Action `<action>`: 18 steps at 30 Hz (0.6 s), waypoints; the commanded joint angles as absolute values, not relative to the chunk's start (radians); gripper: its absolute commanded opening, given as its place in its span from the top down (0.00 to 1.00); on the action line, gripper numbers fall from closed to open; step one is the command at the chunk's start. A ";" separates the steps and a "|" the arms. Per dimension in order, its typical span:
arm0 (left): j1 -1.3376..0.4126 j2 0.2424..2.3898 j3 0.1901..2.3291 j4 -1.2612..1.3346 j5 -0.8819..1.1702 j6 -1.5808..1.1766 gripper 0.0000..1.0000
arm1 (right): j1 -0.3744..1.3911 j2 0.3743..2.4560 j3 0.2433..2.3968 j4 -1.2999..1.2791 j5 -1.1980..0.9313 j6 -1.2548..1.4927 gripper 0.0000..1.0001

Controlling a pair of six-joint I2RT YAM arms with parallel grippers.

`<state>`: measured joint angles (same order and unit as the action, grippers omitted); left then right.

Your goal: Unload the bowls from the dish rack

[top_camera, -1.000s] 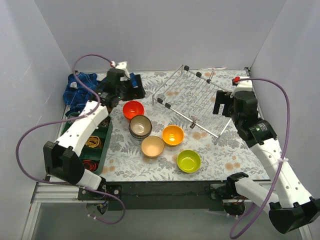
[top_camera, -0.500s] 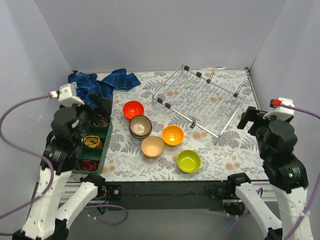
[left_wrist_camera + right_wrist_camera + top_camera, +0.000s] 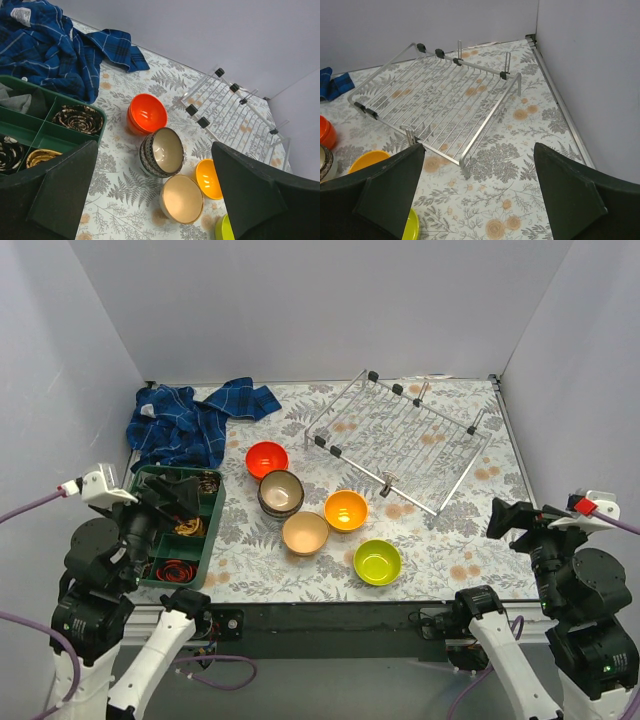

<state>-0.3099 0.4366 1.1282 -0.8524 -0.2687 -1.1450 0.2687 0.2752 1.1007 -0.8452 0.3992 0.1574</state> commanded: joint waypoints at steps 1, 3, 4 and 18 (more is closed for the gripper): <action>-0.308 0.388 1.149 -0.942 -0.241 -1.163 0.02 | 0.270 0.229 1.104 -0.882 0.339 0.193 0.02; -0.308 0.367 1.149 -0.950 -0.223 -1.164 0.02 | 0.273 0.218 1.109 -0.897 0.334 0.195 0.01; -0.308 0.356 1.143 -0.946 -0.212 -1.163 0.02 | 0.276 0.215 1.109 -0.902 0.330 0.196 0.02; -0.308 0.252 1.043 -0.951 -0.244 -1.255 0.02 | 0.287 0.169 1.124 -0.969 0.319 0.219 0.01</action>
<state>-0.3099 0.2596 1.0554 -0.9371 -0.2333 -1.2182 0.2783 0.1932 1.1011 -0.9604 0.3187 0.2119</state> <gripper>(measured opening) 0.982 0.985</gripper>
